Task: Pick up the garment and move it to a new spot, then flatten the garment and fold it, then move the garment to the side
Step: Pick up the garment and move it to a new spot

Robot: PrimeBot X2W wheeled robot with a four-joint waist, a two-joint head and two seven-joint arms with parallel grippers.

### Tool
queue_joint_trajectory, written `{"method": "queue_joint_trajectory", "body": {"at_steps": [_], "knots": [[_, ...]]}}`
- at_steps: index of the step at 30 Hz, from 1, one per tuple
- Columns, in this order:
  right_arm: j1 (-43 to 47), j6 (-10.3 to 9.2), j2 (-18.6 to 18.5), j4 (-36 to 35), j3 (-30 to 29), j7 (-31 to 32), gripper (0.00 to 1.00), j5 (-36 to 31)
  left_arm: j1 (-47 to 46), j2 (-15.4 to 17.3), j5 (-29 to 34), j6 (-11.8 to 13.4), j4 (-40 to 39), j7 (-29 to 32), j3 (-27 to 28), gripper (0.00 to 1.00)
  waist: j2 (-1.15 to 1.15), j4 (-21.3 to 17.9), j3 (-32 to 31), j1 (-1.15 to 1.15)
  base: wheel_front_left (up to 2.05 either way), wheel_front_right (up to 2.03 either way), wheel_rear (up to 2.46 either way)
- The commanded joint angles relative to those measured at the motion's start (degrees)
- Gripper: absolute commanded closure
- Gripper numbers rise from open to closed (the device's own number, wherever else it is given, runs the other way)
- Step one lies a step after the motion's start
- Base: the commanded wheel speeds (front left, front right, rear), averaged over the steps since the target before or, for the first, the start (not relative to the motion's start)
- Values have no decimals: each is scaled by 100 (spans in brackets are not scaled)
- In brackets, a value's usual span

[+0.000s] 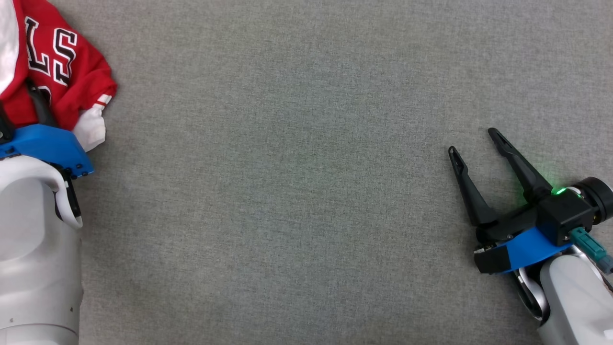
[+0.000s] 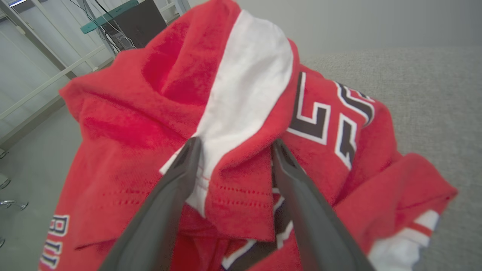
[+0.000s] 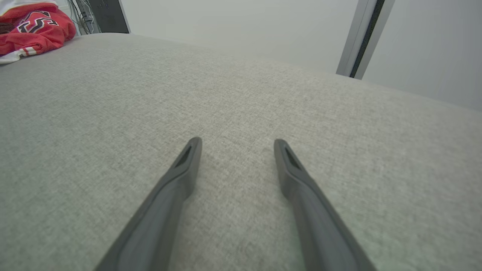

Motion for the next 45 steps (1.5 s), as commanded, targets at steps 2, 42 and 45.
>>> {"method": "queue_joint_trajectory", "body": {"at_steps": [2, 42, 45], "knots": [[68, -13, -71, 283, -65, 60, 0, 3, -157, 1, -61, 54, 112, -19, 24, 100, 1, -20, 22, 0, 0, 0, 0], [655, -7, 1243, 806, -5, 31, 0, 80, 315, -1099, -993, -996, -2946, -25, -3717, 100, 1, -2263, -2036, 0, 0, 0, 0], [646, -7, 1255, 804, -36, 31, 0, 81, 473, -1089, -1177, -795, -2731, -25, -4019, 100, 1, -2293, -2022, 0, 0, 0, 0]]}}
